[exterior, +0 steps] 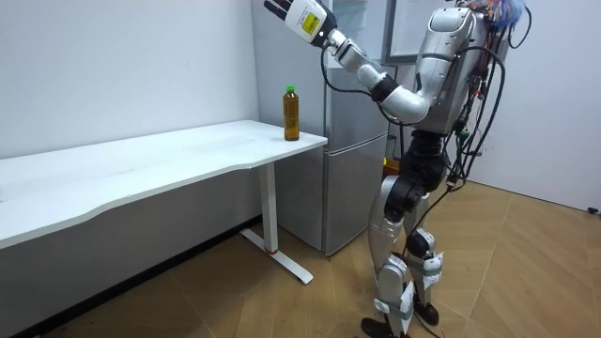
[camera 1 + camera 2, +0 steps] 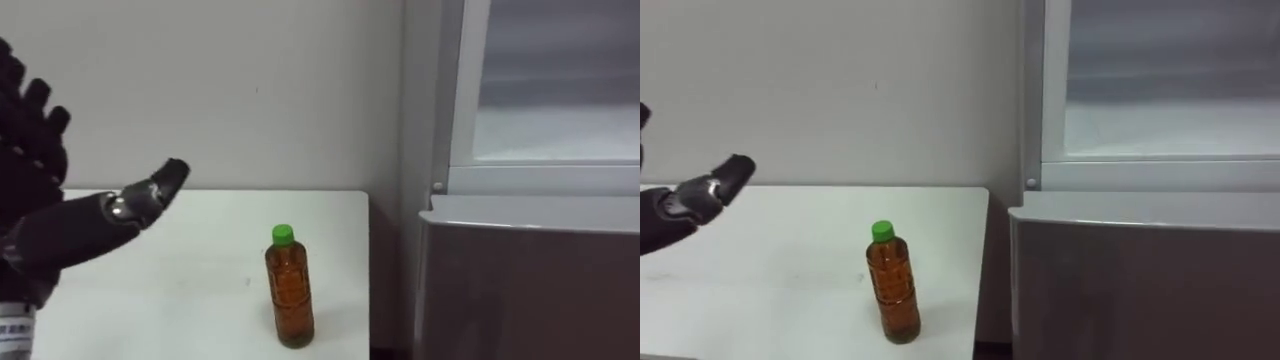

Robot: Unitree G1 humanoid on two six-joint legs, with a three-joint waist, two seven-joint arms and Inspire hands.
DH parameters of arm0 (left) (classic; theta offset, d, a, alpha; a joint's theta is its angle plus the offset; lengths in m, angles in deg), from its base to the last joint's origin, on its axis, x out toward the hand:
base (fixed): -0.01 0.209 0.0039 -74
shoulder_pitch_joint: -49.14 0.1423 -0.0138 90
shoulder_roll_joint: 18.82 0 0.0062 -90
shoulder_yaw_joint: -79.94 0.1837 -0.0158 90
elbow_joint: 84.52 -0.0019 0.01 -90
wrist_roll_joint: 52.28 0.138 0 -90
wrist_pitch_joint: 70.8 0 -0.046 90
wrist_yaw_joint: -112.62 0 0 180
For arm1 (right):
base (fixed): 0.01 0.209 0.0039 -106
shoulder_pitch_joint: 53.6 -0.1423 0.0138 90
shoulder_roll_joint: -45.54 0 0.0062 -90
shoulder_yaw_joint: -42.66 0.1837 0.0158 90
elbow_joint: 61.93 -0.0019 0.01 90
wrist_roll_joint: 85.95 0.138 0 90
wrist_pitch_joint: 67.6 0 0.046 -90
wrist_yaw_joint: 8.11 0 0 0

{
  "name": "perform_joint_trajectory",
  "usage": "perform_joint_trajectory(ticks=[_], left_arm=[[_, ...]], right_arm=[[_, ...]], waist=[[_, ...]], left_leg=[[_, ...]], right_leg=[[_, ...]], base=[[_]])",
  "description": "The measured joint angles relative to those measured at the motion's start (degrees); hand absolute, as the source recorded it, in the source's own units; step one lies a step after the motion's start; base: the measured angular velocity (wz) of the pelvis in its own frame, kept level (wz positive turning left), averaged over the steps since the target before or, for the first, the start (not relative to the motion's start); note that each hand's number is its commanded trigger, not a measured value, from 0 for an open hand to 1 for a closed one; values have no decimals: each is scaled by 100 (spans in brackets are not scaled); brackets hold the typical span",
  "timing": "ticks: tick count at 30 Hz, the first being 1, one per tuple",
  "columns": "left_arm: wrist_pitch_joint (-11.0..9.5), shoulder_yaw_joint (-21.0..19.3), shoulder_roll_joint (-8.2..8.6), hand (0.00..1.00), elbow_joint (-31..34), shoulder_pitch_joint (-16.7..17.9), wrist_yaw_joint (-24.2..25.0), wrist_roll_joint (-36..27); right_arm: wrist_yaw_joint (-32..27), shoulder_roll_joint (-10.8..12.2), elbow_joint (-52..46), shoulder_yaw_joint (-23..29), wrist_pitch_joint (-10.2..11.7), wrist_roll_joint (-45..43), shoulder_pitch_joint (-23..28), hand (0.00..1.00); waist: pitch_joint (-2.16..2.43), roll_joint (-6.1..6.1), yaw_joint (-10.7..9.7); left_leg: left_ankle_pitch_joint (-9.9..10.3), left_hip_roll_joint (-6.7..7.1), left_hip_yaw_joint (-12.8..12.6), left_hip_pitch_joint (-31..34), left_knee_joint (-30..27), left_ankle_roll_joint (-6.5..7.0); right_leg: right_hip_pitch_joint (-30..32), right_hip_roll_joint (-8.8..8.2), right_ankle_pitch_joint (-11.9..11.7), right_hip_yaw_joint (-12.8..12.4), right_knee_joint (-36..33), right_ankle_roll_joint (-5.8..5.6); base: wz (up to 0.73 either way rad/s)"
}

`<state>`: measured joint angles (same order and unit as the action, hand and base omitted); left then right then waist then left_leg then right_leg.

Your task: Put the bottle in the upper fridge

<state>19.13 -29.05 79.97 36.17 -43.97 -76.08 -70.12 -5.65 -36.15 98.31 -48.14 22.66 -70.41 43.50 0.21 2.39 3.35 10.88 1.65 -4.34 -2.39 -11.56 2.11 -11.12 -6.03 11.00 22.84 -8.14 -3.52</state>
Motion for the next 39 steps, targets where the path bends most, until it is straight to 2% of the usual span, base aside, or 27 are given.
perform_joint_trajectory(ticks=[4,6,12,15,18,21,24,27,28,31,33,35,39], left_arm=[[-26,-331,-13,0,-47,572,-330,-11],[-26,-440,-13,0,-76,655,-542,-8],[-33,-749,-12,0,-504,792,-880,-2],[-34,-764,-11,0,-784,802,-988,-9],[-34,-775,-9,0,-980,830,-1084,-89],[-34,-778,-9,0,-1160,1054,-1230,-420],[-38,-778,-6,0,-1667,1205,-1355,-513],[-29,-781,81,0,-2183,1547,-1529,-718],[-30,-776,142,0,-2313,1612,-1599,-805],[-33,-771,148,0,-2866,1691,-1615,-1024],[-42,-762,151,0,-3235,1718,-1618,-1053],[-52,-691,151,0,-3658,1728,-1667,-1135],[-116,-224,160,0,-4991,1744,-1672,-1131]], right_arm=[[5,-1,-148,97,-21,-4,100,0],[-33,-1,-154,103,-37,-1,108,0],[-42,6,-359,225,-31,-2,331,0],[-37,8,-364,266,-32,2,353,0],[-35,21,-409,331,-47,-18,368,0],[-39,20,-624,333,-73,-3,496,0],[-38,16,-765,393,-83,77,606,0],[-49,44,-838,574,-93,90,708,0],[-55,56,-849,613,-100,102,714,0],[-55,55,-840,614,-114,184,725,0],[-51,47,-840,613,-115,94,698,0],[-27,45,-838,650,-114,-25,704,0],[22,40,-801,665,-116,-27,654,0]], waist=[[0,10,38],[-12,-15,42],[-7,-38,78],[-21,-9,77],[-12,-11,78],[-9,31,62],[-15,72,76],[24,75,16],[21,67,16],[17,31,23],[8,8,56],[4,-13,12],[9,-82,1]], left_leg=[[0,11,26,-13,-9,0],[-1,10,39,4,-25,-2],[-2,5,33,-26,-39,3],[-1,4,34,7,-74,5],[3,4,39,63,-125,11],[8,8,-6,4,-112,19],[7,-5,-16,-92,-67,18],[10,-2,-24,-122,-39,23],[7,8,-31,-123,-35,28],[1,14,-55,-159,-28,37],[1,6,-120,-206,-16,38],[3,9,-128,-198,-17,39],[3,9,-165,-228,-7,41]], right_leg=[[4,1,8,14,-65,-12],[2,2,8,73,-65,-13],[-7,-9,8,73,-74,-12],[-8,-10,8,59,-76,-12],[17,-10,6,52,-77,-10],[-10,-15,6,7,-98,-9],[-6,-22,8,-16,-154,-13],[-2,-42,22,-41,-153,-29],[0,-52,29,-48,-151,-25],[-16,-58,31,-96,-152,-26],[-10,-49,44,-224,-153,-14],[-14,-49,46,-244,-139,-13],[-14,-51,50,-270,-133,-13]], base=[[2],[4],[1],[0],[0],[-5],[-7],[-6],[-4],[-3],[-14],[-10],[-4]])
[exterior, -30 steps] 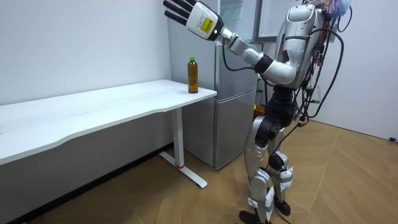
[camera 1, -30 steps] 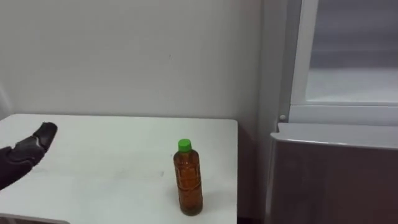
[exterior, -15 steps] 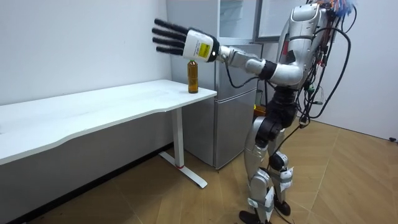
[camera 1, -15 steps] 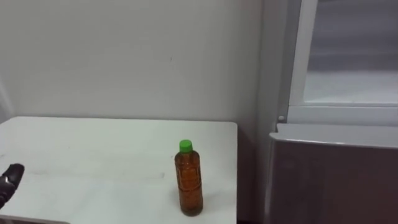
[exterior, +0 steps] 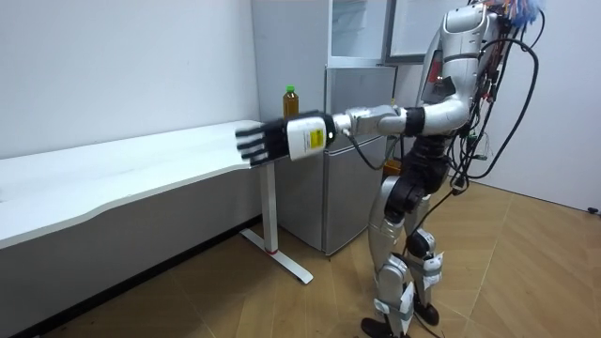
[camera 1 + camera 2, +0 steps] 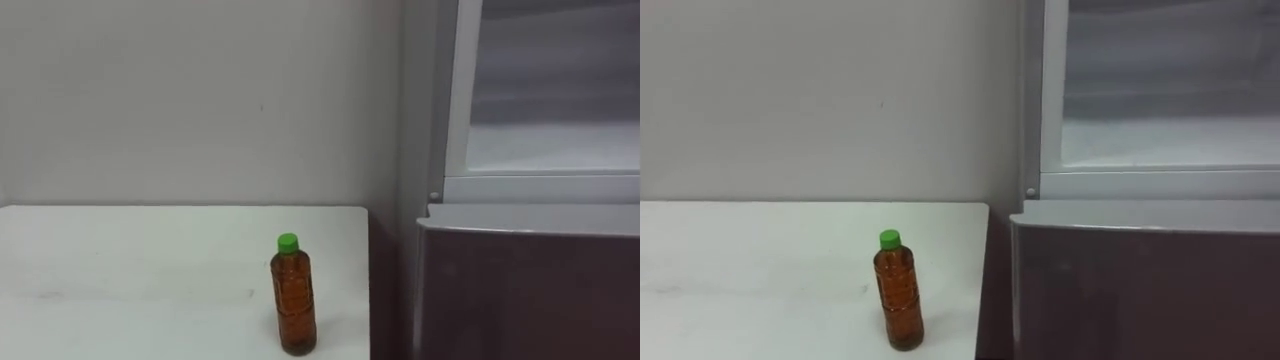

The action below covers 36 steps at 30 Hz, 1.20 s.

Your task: Put the bottle in the upper fridge

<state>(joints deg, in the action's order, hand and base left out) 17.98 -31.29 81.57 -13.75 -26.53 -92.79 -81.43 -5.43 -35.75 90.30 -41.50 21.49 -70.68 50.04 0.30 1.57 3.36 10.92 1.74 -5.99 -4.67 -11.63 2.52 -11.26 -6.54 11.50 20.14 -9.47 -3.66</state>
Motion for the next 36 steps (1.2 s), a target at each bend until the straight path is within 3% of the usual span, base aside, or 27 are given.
perform_joint_trajectory(ticks=[7,19,30,36], left_arm=[[13,648,11,0,-1768,7,312,8],[102,968,18,0,-3722,-21,884,529],[169,1473,24,0,-4068,-44,1266,1561],[277,1488,47,0,-4071,-79,1383,2046]], right_arm=[[-2,-21,12,2,-35,21,15,0],[122,-15,37,-5,-41,39,3,0],[112,-6,205,-141,7,150,-132,0],[104,13,220,-269,0,147,-183,0]], waist=[[-5,-92,-27],[-16,-120,-199],[-34,-156,-315],[-29,-280,-322]], left_leg=[[16,-4,-20,39,12,8],[44,-13,-38,-10,66,-7],[44,-30,-62,17,71,-12],[45,-16,-141,52,79,-10]], right_leg=[[11,11,-2,-7,62,0],[-3,32,-2,-120,70,0],[32,48,-3,-166,80,4],[90,45,5,-191,170,3]], base=[[0],[-1],[-1],[-3]])
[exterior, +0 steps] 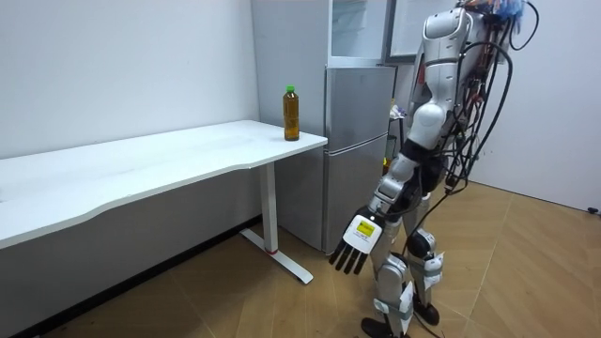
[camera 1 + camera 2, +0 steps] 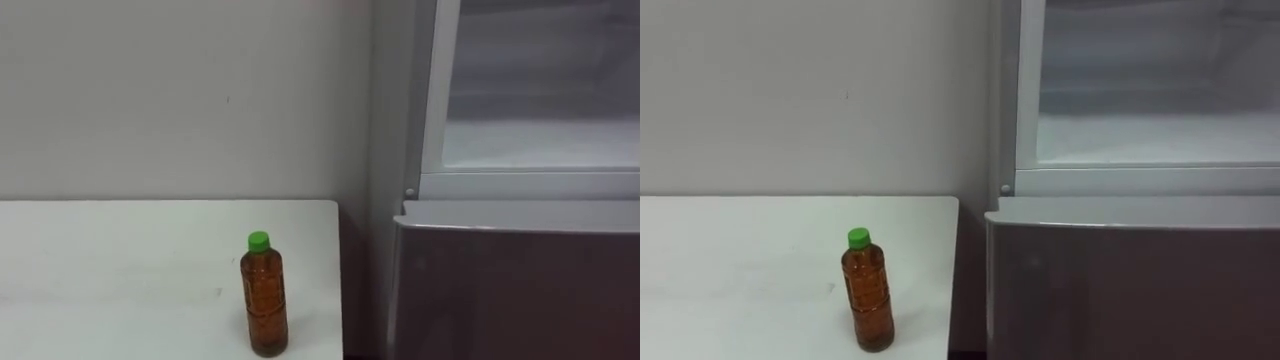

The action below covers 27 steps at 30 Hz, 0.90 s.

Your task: Put the bottle in the upper fridge

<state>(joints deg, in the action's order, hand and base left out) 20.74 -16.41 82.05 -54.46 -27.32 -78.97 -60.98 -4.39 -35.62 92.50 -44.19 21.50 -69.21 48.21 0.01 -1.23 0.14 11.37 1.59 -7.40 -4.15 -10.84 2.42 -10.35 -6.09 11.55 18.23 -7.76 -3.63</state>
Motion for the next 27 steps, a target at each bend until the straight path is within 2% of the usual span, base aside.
perform_joint_trajectory(ticks=[3,10,21,27], left_arm=[[17,-4,-6,0,-65,-10,82,60],[91,-24,-31,0,-82,-19,308,216],[105,-21,-75,0,-199,-19,497,216],[105,-25,-117,0,-196,-25,610,511]], right_arm=[[-1,0,22,-81,-2,-21,-47,0],[5,1,56,-103,-44,-28,-58,0],[5,-8,39,-137,-43,-37,-60,0],[22,-27,-89,-174,-41,-362,-64,0]], waist=[[4,-35,10],[1,-17,18],[-3,5,13],[-6,1,6]], left_leg=[[-3,-1,-30,-9,5,-1],[2,-4,-20,-50,118,-7],[7,-33,-20,-46,89,-12],[10,-36,-16,-34,74,-15]], right_leg=[[27,6,-12,-37,-27,0],[26,6,-14,60,-88,-1],[26,8,-17,64,-98,4],[25,11,-17,72,-102,4]], base=[[-6],[0],[0],[0]])
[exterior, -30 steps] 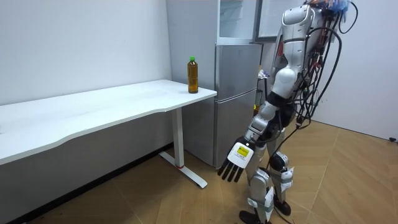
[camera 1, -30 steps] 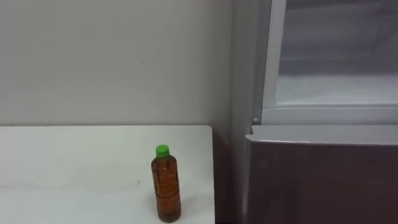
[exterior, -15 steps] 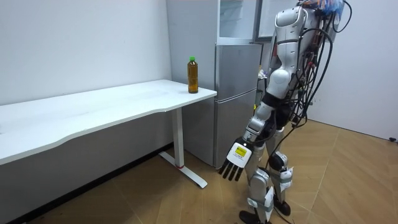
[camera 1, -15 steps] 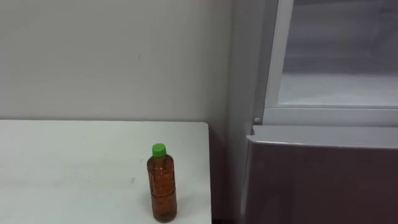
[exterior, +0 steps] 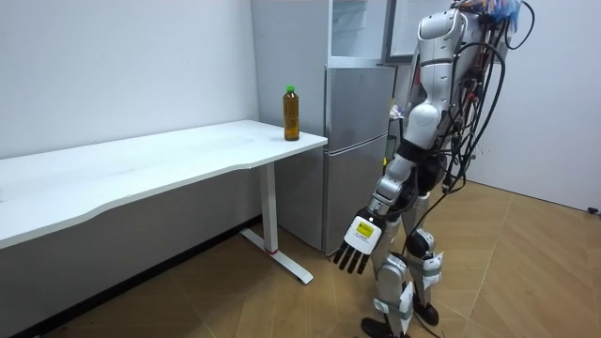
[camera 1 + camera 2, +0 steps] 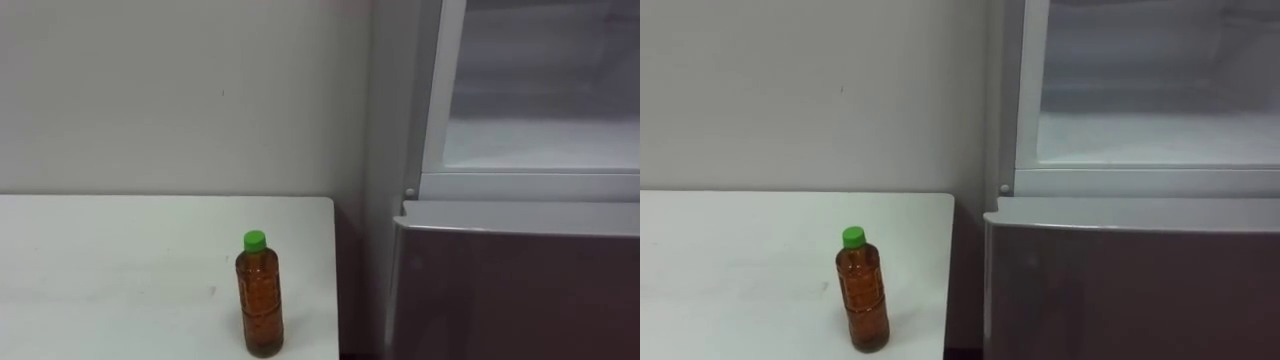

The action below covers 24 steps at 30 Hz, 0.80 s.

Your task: Put the bottle in the upper fridge

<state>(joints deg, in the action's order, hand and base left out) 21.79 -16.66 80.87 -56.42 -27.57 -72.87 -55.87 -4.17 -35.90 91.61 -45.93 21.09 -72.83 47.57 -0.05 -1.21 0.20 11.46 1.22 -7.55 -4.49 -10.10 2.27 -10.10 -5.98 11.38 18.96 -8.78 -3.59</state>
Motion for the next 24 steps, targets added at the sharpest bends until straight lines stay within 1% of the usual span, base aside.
perform_joint_trajectory(ticks=[3,5,6,7,8,10,11,12,13,14,15,16,17,20,21,22,24], left_arm=[[0,-4,-10,0,1,-5,46,191],[0,3,-30,0,10,-6,72,205],[2,13,-42,0,13,-10,72,206],[14,8,-60,0,11,-10,73,216],[26,9,-72,0,13,-11,73,220],[121,29,-142,0,43,-34,84,314],[122,68,-166,0,48,-44,79,313],[122,134,-210,0,48,-78,73,312],[118,132,-236,0,47,-107,61,305],[116,131,-251,0,52,-119,55,306],[115,131,-278,0,76,-125,55,311],[111,132,-289,0,121,-126,56,315],[104,132,-290,0,136,-129,57,317],[70,130,-336,0,170,-132,59,319],[70,126,-338,0,157,-121,60,319],[71,119,-336,0,156,-112,60,328],[71,108,-337,0,171,-116,44,329]], right_arm=[[1,0,-116,-2,0,-251,-40,0],[14,-2,-165,-25,-7,-375,-55,0],[44,-3,-302,-29,-43,-576,-41,0],[55,-14,-549,-106,-147,-860,-24,0],[70,-22,-705,-170,-201,-992,-16,0],[244,-72,-1541,-330,-358,-1605,43,0],[274,-102,-1716,-401,-356,-1712,43,0],[315,-138,-1952,-481,-333,-1873,26,0],[328,-138,-2060,-488,-298,-2027,-24,0],[329,-141,-2144,-489,-308,-2100,-41,0],[339,-158,-2470,-496,-350,-2254,-20,0],[349,-188,-2845,-521,-354,-2343,23,0],[368,-193,-3015,-526,-356,-2365,35,0],[450,-197,-3722,-639,-377,-2407,126,0],[519,-198,-4051,-645,-379,-2470,176,0],[558,-193,-4346,-645,-378,-2549,182,0],[584,-191,-4759,-644,-374,-2741,182,0]], waist=[[0,-5,-5],[5,-23,-4],[3,-31,-10],[19,-82,8],[14,-85,4],[-6,-141,-12],[-21,-148,-13],[-28,-181,-3],[-22,-235,18],[-27,-254,26],[-20,-265,21],[-13,-273,16],[-2,-269,18],[2,-295,22],[-2,-292,24],[-3,-278,25],[0,-273,31]], left_leg=[[0,0,0,6,-10,0],[0,-1,0,6,-12,0],[0,-2,0,6,-14,0],[-1,-3,-12,3,-14,0],[-1,-6,-16,2,-15,0],[-1,-14,-26,2,-37,1],[-1,-16,-27,3,-45,1],[-1,-21,-26,0,-58,1],[0,-25,-19,-3,-72,1],[2,-28,-18,0,-81,2],[13,-34,-17,56,-127,6],[28,-41,-17,140,-189,12],[29,-44,-18,188,-212,13],[35,-49,-47,220,-258,22],[39,-50,-52,197,-255,27],[42,-55,-61,182,-253,32],[45,-55,-94,187,-254,39]], right_leg=[[7,0,0,-1,-2,0],[6,1,0,-6,-6,0],[7,1,0,-19,-13,0],[13,1,0,-44,-18,0],[15,1,0,-50,-21,0],[20,0,-1,-46,-49,2],[20,0,-1,-46,-58,1],[16,1,-1,-47,-78,2],[9,3,-1,-44,-85,1],[10,3,-1,-38,-92,1],[22,2,-1,-26,-99,2],[63,5,-8,-28,-105,13],[104,5,-15,-28,-112,23],[128,6,-30,-22,-126,34],[126,2,-31,-40,-156,32],[148,3,-30,-108,-191,32],[199,2,-33,-174,-195,28]], base=[[0],[0],[0],[-4],[-4],[0],[0],[4],[4],[4],[0],[0],[0],[0],[-8],[-10],[-13]])
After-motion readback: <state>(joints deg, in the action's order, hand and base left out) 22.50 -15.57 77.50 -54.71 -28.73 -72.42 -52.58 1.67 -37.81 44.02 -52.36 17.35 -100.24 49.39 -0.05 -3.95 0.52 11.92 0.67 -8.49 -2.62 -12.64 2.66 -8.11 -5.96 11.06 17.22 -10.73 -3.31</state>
